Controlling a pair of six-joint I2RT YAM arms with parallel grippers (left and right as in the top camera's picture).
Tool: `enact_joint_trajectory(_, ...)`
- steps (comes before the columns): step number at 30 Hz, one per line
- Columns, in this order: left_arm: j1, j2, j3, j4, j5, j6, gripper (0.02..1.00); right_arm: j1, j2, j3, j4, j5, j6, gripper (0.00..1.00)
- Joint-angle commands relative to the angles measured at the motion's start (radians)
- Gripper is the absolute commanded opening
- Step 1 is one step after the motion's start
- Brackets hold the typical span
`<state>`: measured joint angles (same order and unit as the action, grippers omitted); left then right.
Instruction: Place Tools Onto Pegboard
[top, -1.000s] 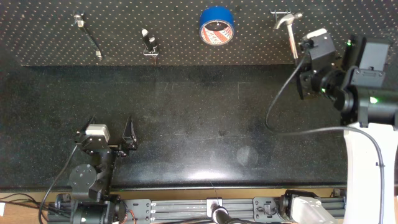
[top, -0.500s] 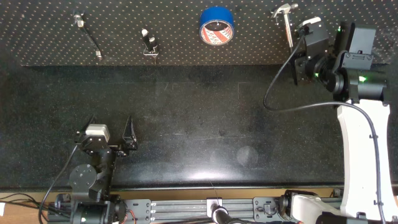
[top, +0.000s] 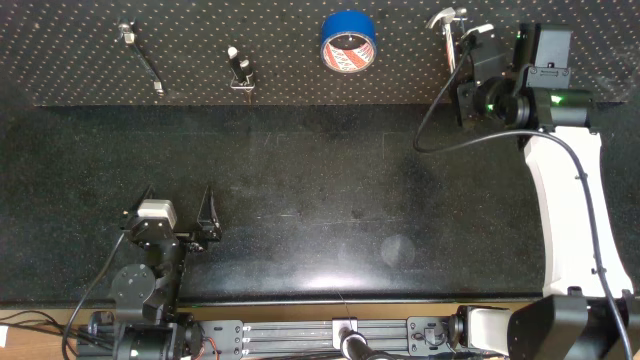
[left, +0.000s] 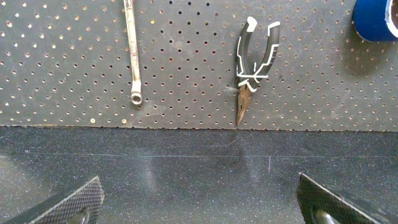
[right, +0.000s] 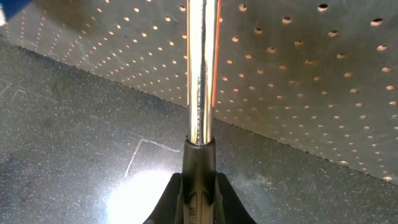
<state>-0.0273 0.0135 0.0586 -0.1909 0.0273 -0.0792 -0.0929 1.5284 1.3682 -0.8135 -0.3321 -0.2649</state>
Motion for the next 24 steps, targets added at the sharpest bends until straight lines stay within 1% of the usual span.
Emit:
enact_joint_trajectory(1, 0.008, -0.009, -0.004, 0.001, 0.008, 0.009, 0.996, 0.013, 0.019, 0.026, -0.01, 0.009, 0.002, 0.976)
enact_joint_trajectory(3, 0.008, -0.009, -0.004, 0.001, 0.008, 0.009, 0.996, 0.013, -0.002, 0.026, -0.021, 0.032, 0.002, 0.978)
enact_joint_trajectory(9, 0.008, -0.009, -0.005, 0.001, 0.008, 0.009, 0.996, 0.013, -0.154, 0.026, -0.084, 0.027, 0.003, 0.98)
enact_joint_trajectory(10, 0.008, -0.009, -0.005, 0.001, 0.008, 0.009, 0.996, 0.013, -0.186, 0.026, -0.101, 0.01, 0.006, 0.98)
enact_joint_trajectory(12, 0.008, -0.009, -0.005, 0.001, 0.008, 0.009, 0.996, 0.013, -0.239, 0.026, -0.122, -0.057, 0.041, 0.98)
enact_joint_trajectory(14, 0.008, -0.009, -0.004, 0.001, 0.008, 0.009, 0.996, 0.013, -0.298, 0.026, -0.134, -0.15, 0.167, 0.98)
enact_joint_trajectory(15, 0.008, -0.009, -0.004, 0.001, 0.008, 0.009, 0.996, 0.013, -0.323, 0.026, -0.135, -0.158, 0.19, 0.98)
enact_joint_trajectory(19, 0.008, -0.009, -0.004, 0.001, 0.008, 0.009, 0.996, 0.013, -0.343, 0.026, -0.136, -0.154, 0.189, 0.98)
enact_joint_trajectory(20, 0.008, -0.009, -0.004, 0.001, 0.008, 0.009, 0.996, 0.013, -0.341, 0.026, -0.135, -0.122, 0.183, 0.98)
enact_joint_trajectory(21, 0.008, -0.009, -0.004, 0.001, 0.008, 0.009, 0.996, 0.013, -0.34, 0.026, -0.137, -0.071, 0.179, 0.976)
enact_joint_trajectory(24, 0.008, -0.009, -0.004, 0.001, 0.008, 0.009, 0.996, 0.013, -0.339, 0.025, -0.192, -0.079, 0.217, 0.982)
